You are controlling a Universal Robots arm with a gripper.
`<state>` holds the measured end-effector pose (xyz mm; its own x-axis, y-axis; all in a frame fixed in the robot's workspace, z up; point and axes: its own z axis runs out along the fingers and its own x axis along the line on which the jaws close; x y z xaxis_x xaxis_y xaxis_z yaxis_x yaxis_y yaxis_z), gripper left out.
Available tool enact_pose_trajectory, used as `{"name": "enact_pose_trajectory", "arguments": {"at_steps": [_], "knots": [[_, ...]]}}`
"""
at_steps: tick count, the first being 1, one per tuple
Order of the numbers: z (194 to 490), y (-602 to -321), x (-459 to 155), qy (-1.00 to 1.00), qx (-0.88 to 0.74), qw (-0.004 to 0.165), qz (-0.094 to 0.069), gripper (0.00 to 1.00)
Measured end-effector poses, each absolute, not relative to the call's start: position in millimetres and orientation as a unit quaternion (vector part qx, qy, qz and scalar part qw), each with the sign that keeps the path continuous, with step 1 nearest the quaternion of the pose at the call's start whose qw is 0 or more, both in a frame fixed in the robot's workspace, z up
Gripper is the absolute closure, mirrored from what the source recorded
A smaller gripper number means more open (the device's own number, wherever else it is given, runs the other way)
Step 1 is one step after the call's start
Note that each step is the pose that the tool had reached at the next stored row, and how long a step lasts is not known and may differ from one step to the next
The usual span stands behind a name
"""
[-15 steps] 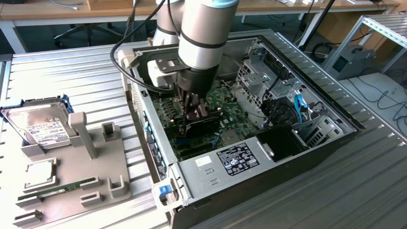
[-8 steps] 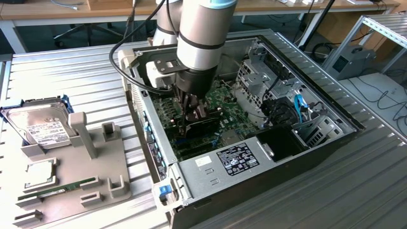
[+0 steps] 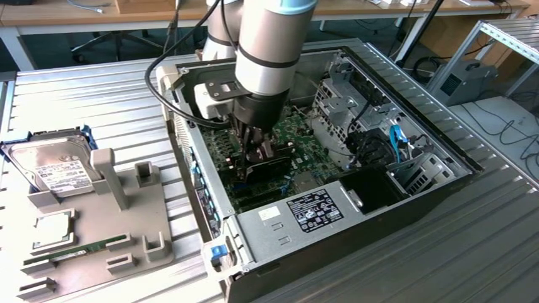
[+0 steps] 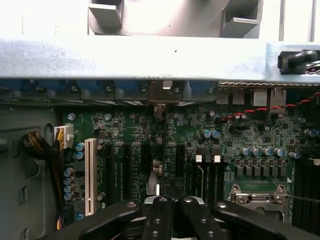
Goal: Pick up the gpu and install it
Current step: 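Press down on the gpu until it lock into place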
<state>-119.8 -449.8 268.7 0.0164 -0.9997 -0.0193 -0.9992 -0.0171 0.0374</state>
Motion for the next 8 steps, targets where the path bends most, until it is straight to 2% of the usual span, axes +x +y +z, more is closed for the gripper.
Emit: {"name": "enact_pose_trajectory", "arguments": {"at_steps": [8], "knots": [[286,-450,-112,-0.701,0.713,0.007,-0.02,0.89]]}}
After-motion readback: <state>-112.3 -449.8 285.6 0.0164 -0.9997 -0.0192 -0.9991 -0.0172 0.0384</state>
